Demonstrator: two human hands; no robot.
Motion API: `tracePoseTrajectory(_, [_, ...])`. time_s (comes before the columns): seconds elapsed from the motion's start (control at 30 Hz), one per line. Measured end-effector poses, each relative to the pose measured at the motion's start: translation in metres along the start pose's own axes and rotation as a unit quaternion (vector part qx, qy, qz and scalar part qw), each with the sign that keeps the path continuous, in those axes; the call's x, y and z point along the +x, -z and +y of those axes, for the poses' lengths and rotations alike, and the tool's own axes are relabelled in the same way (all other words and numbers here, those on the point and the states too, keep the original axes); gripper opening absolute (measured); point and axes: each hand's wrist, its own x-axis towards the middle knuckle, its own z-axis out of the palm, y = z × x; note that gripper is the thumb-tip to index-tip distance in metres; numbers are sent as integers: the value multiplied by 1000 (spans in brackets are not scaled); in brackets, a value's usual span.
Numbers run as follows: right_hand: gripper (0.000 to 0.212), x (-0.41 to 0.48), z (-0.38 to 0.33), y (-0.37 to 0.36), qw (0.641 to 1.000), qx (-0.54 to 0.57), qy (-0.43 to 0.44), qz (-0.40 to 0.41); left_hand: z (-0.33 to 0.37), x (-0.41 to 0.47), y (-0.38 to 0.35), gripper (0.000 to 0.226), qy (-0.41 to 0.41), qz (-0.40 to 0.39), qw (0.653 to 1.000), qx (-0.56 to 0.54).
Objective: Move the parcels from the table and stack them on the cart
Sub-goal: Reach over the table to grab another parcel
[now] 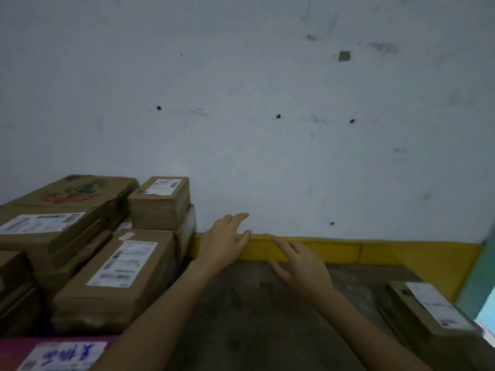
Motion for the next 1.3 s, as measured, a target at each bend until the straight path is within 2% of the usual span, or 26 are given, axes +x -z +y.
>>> tracePoseTrajectory(0.17, [57,-89,65,35,999,-29,-24,-20,90,-46,-60,45,8,-7,997,-81])
tracePoseTrajectory(0.27, [57,-136,100,53,998,-9,-56,-21,138,-65,-92,44,14,-9,989,-145])
tracePoseTrajectory(0.43, [59,-192,152,67,990,12,-143,-9,198,-76,-142,42,9,-31,972,-232])
tracePoseTrajectory(0.63, [58,-223,213,68,938,140,-314,42,244,-68,-202,43,-1,-77,968,-240])
tracePoseTrajectory(0.77, [56,-225,264,67,907,165,-384,51,264,-63,-250,47,27,-131,965,-226])
tracePoseTrajectory(0.87, [56,-221,309,58,897,177,-405,26,273,-55,-288,52,46,-162,965,-203])
tracePoseTrajectory(1.03, [70,-203,383,33,879,206,-429,-33,284,-44,-346,61,116,-195,948,-222])
tracePoseTrajectory(1.23, [79,-186,438,3,871,253,-405,-114,295,-13,-392,66,198,-221,927,-228])
tracePoseTrajectory(1.3, [80,-181,444,-3,857,295,-399,-142,296,-3,-402,66,223,-231,920,-225])
